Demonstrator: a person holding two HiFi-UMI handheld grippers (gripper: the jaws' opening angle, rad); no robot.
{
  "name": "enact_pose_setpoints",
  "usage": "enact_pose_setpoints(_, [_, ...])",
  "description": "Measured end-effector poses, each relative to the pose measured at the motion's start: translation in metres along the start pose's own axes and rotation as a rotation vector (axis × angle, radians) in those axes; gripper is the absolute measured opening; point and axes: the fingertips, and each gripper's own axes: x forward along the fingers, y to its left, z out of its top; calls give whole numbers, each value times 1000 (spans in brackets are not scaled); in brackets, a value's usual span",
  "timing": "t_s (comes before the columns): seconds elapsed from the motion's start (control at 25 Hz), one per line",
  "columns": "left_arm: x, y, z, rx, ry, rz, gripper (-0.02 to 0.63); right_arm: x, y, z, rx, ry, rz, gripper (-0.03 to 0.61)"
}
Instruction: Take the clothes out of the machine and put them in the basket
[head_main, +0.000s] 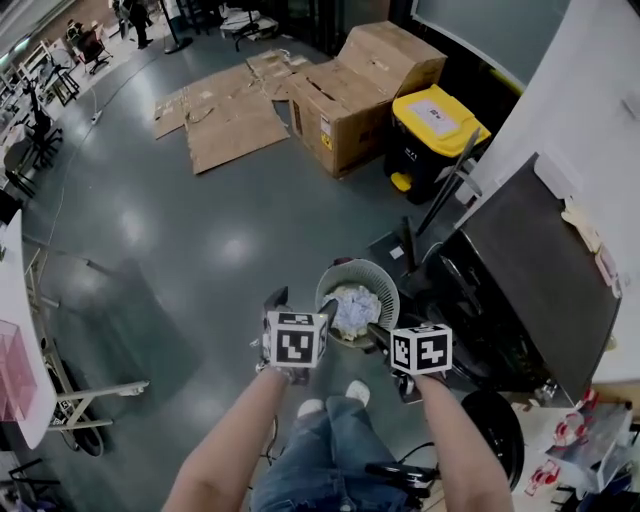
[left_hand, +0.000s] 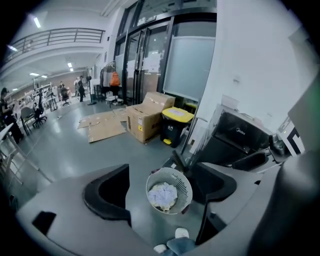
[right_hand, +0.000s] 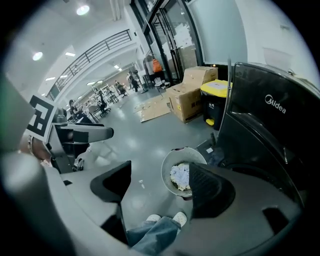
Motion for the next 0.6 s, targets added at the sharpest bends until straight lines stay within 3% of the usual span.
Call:
enact_pose_setpoints(0.24, [-26, -2, 24, 15, -61, 1, 422, -32, 12, 13, -59, -6, 3, 357])
enact_pose_setpoints(0.48, [-62, 3, 50, 34, -171, -4, 422, -77, 33, 26, -43, -42, 57, 357])
enact_pose_setpoints(0.6, [-79, 1, 56, 64, -215, -19, 422, -97, 45, 27, -90, -70, 51, 357])
